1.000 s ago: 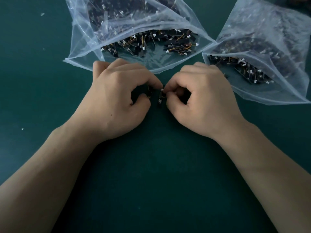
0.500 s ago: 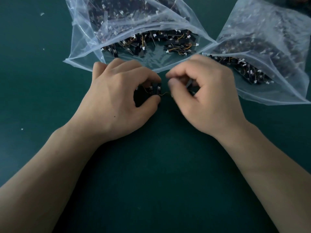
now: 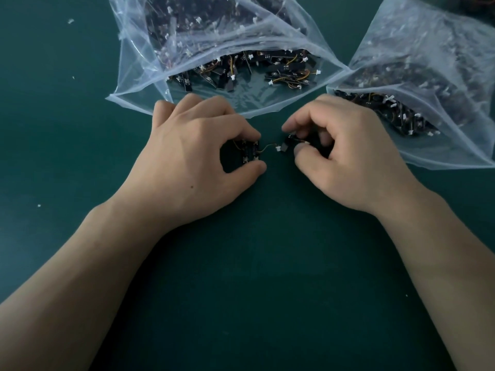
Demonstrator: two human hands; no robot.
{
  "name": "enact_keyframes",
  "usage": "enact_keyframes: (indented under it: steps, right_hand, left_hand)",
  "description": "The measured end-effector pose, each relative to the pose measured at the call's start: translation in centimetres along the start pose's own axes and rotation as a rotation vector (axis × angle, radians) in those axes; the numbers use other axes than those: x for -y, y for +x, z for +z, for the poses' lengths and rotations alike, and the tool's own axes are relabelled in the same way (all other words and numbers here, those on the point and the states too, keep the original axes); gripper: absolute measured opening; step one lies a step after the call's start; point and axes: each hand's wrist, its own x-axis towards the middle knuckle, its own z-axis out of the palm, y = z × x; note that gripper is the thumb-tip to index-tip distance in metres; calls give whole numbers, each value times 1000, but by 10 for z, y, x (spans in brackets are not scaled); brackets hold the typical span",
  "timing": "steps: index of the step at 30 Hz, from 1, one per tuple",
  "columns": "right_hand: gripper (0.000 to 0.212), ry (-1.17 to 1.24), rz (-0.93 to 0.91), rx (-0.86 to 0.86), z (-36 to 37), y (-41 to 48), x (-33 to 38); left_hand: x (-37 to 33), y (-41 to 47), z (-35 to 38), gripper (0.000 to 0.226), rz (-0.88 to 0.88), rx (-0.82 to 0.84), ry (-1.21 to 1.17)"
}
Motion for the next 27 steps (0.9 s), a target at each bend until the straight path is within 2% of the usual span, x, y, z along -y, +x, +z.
enact_keyframes:
  steps: [3, 7, 12, 15, 21, 27]
  right_hand:
    - [25, -19, -19, 8, 2, 0, -5]
    - [20, 20, -34, -75, 5, 0, -8]
    - [18, 261, -30, -276, 6, 3, -7]
    - [17, 400, -2, -340, 6, 4, -6]
    - [14, 436, 36, -251, 2, 3, -4]
    - [13, 199, 4, -172, 5, 1, -6]
  left_hand:
    - [0, 0, 0, 37, -4, -4, -4]
    - [-1, -1, 0, 36, -8, -5, -10]
    - [0, 0, 0, 37, -14, -3, -17]
    - [0, 0, 0, 37, -17, -1, -18]
    - [0, 0, 0, 36, -19, -3, -24]
    - [1, 1, 1, 36, -20, -1, -17]
